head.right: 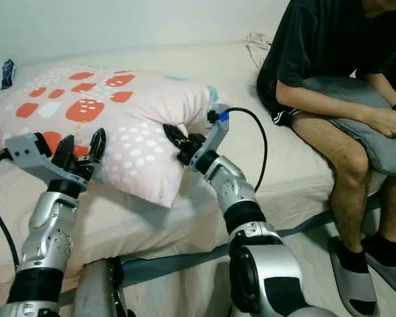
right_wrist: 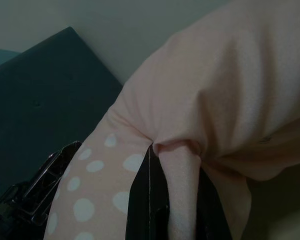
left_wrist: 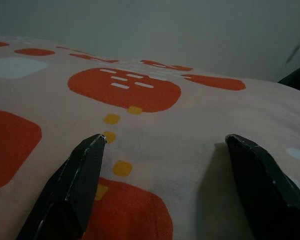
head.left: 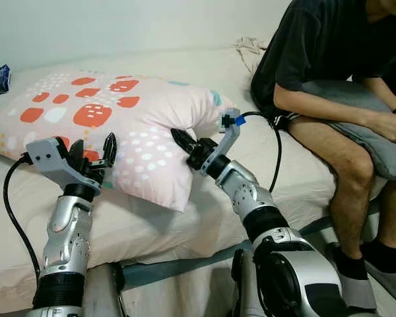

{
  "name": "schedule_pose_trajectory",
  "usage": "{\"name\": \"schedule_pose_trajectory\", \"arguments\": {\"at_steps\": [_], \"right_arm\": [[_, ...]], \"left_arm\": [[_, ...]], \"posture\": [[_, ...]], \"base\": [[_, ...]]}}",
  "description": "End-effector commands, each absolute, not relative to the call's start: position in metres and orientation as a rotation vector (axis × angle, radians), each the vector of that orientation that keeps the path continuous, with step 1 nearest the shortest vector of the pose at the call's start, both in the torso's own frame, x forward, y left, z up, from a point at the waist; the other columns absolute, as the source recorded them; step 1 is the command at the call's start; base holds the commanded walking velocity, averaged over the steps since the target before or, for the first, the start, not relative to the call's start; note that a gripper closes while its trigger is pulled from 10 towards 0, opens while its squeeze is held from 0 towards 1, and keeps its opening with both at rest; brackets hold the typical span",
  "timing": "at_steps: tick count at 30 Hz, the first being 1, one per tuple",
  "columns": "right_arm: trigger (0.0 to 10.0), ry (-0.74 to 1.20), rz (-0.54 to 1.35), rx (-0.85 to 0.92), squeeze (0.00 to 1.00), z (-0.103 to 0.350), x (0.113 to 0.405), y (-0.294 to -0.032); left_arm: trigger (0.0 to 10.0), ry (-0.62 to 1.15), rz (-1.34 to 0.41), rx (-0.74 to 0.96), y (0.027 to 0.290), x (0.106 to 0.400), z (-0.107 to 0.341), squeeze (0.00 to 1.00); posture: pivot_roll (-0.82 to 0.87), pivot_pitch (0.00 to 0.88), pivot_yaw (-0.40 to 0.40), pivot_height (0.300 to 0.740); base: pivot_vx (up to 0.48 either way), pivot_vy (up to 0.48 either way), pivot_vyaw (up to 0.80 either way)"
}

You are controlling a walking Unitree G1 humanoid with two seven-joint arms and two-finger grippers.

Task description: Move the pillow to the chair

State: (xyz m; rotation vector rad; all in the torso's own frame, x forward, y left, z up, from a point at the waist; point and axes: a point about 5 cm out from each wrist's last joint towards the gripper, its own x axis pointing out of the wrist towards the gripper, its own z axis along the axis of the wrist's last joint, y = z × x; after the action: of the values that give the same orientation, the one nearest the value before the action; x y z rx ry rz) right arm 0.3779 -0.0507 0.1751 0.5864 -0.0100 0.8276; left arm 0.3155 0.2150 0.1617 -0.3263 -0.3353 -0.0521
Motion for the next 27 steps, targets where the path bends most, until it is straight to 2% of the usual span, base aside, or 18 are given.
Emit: {"name": "schedule_pose_trajectory", "arguments": {"at_steps": [1, 25, 26, 27], "right_arm": [[0.0, -0.030, 0.822, 0.572, 0.00, 0.1762, 0.3782, -0.0526], [0.0, -0.045, 0.827, 0.574, 0.00, 0.1782, 0.3783, -0.0535], [2.3, -0.041, 0.823, 0.578, 0.00, 0.1777, 0.3782, -0.0531], [10.0, -0.026, 0.814, 0.575, 0.00, 0.1766, 0.3786, -0.0525]], "left_arm": [[10.0, -0.314, -0.063, -0.320, 0.2112, 0.3156, 0.1561, 0.00], [10.0, -0.303, -0.079, -0.318, 0.2068, 0.3146, 0.1519, 0.00], [10.0, -0.294, -0.076, -0.318, 0.2070, 0.3145, 0.1506, 0.00], [10.0, -0.285, -0.072, -0.321, 0.2074, 0.3146, 0.1494, 0.00]], "posture": [[-0.02, 0.070, -0.038, 0.531], [-0.02, 0.079, -0.036, 0.626], [-0.02, 0.083, -0.032, 0.631], [-0.02, 0.082, -0.033, 0.631]], "base": [[0.000, 0.000, 0.00], [0.000, 0.000, 0.00], [0.000, 0.000, 0.00], [0.000, 0.000, 0.00]]}}
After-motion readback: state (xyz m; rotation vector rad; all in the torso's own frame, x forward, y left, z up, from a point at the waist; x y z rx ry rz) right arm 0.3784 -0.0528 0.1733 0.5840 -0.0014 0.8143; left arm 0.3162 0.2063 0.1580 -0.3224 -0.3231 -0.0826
